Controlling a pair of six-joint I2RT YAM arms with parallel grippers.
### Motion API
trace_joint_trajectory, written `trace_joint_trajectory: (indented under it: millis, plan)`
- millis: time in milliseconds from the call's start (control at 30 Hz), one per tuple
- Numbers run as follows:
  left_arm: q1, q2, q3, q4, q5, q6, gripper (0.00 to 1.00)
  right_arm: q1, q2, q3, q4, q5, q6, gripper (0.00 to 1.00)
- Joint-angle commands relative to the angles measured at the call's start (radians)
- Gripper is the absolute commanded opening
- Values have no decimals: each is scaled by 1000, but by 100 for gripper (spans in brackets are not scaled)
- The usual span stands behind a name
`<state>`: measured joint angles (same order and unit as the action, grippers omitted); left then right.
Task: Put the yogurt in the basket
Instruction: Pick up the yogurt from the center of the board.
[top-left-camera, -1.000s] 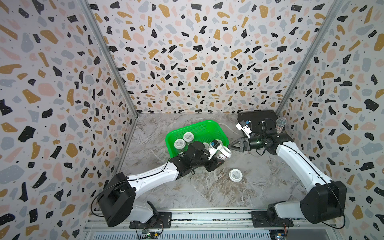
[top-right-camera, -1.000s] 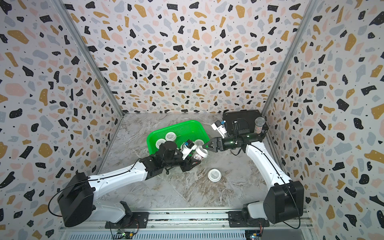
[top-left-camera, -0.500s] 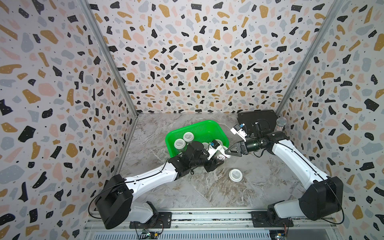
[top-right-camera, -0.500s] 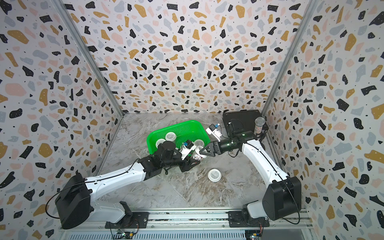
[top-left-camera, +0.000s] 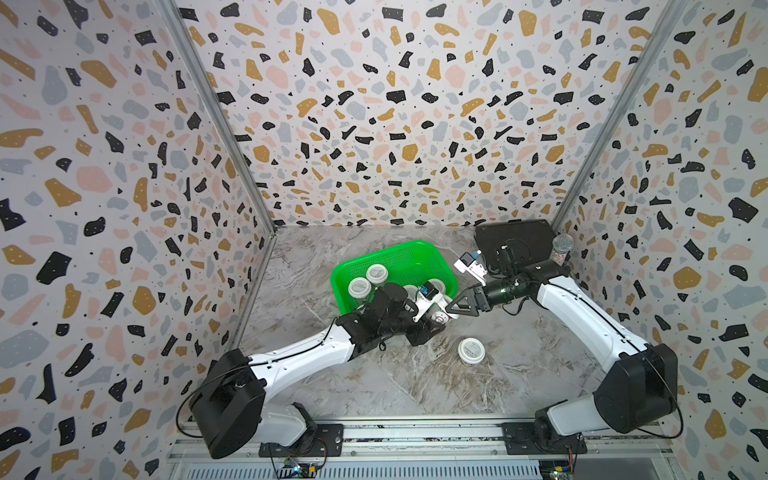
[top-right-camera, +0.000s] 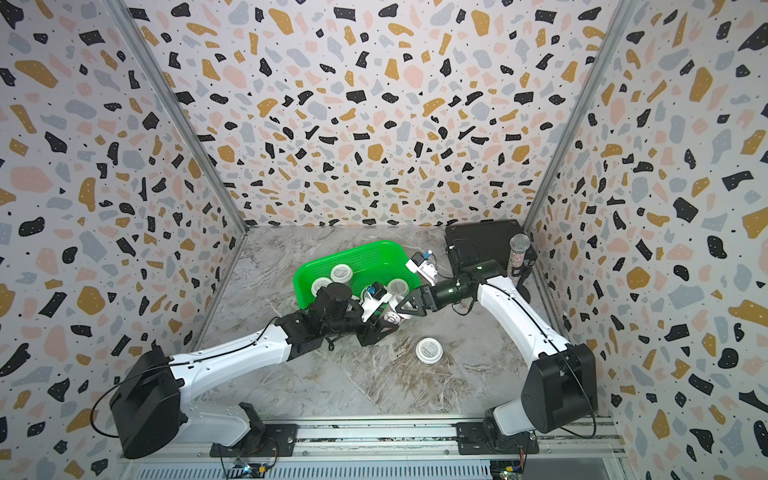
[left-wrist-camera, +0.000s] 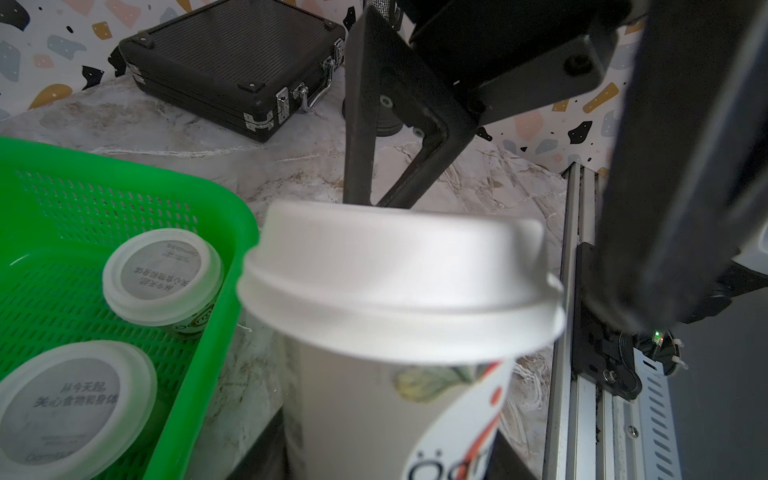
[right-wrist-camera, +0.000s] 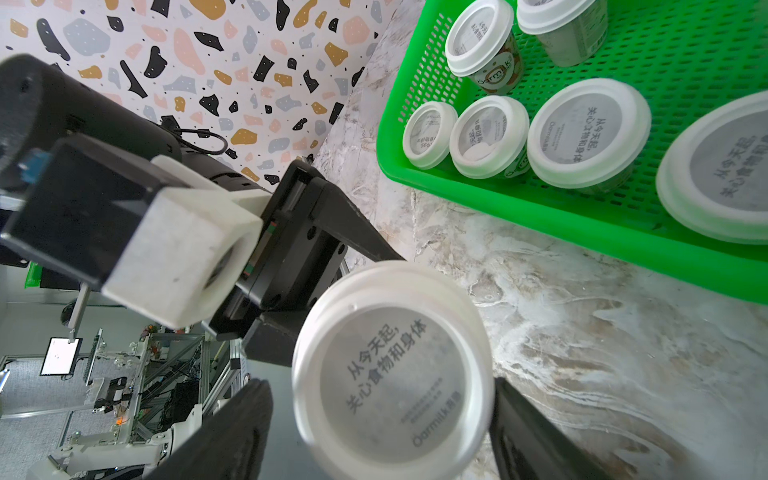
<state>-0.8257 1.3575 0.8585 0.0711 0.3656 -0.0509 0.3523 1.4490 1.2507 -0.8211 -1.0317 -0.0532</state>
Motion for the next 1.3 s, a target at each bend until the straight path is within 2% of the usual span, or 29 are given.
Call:
trace_joint_trajectory:
  millis: [0, 167, 467, 800, 1033, 1167, 1267]
  plan:
    - [-1, -37, 3, 87, 7, 20, 51, 17, 1, 36, -49, 3, -14, 85]
    - [-1, -40, 4, 79, 2, 25, 51, 17, -6, 38, -49, 39, -11, 87]
    - [-1, -25, 14, 73, 13, 28, 51, 20, -5, 50, -50, -12, -16, 84]
    - [-1, -7, 26, 65, 34, 26, 51, 35, 11, 65, -61, -15, -25, 83]
    - [-1, -5, 30, 58, 32, 25, 53, 36, 12, 70, -56, 12, -18, 70]
    - [-1, -17, 28, 46, 14, 23, 63, 36, -7, 71, -42, 36, -2, 68]
    - [-1, -39, 21, 38, -20, 21, 83, 36, -20, 74, -25, 54, 18, 68]
